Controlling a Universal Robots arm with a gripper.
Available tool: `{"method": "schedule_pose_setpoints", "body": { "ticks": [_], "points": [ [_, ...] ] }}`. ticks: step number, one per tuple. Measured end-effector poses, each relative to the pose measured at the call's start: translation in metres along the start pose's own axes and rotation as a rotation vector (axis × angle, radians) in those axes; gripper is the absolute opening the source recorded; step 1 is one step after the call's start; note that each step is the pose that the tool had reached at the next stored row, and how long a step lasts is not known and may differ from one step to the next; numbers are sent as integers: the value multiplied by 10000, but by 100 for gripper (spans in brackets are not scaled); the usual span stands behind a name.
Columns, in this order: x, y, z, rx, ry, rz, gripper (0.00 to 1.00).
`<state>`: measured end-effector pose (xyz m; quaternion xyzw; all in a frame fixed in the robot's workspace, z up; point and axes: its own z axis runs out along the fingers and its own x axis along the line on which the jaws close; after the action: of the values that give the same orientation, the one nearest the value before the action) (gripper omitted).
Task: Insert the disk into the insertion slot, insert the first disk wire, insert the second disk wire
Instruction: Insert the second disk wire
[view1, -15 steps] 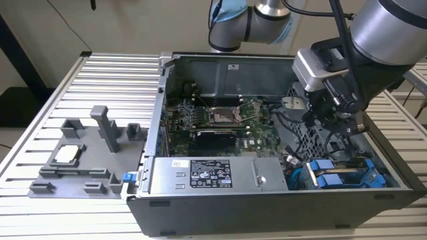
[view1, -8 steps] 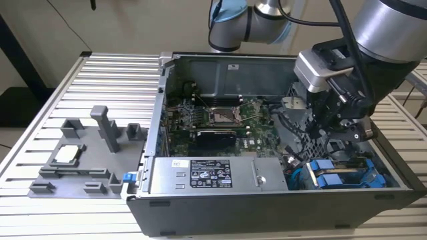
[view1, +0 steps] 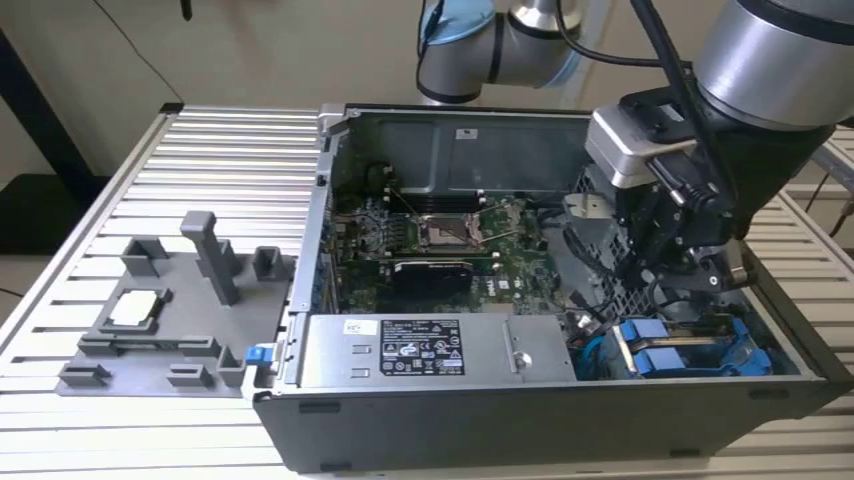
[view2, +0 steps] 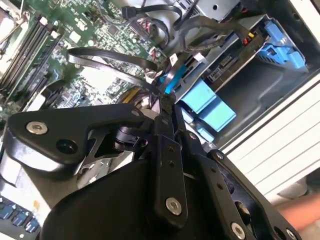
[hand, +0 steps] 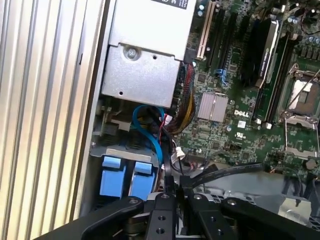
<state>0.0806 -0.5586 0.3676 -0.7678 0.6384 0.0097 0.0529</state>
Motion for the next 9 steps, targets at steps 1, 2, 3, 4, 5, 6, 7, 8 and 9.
{"method": "schedule_pose_setpoints", "body": {
  "ticks": [1,2,3,4,5,6,7,8,9],
  "points": [
    [0,-2,6,8,9,108,16],
    [2,-9,10,14,14,184,16],
    [5,-21,12,18,16,230,16],
    [9,-38,13,20,18,251,16],
    [12,-57,16,22,17,267,16],
    [16,-81,17,20,18,273,16],
    [23,-107,18,11,17,274,16],
    [30,-134,20,1,14,275,16],
    [37,-160,20,-11,13,276,16]
  ]
}}
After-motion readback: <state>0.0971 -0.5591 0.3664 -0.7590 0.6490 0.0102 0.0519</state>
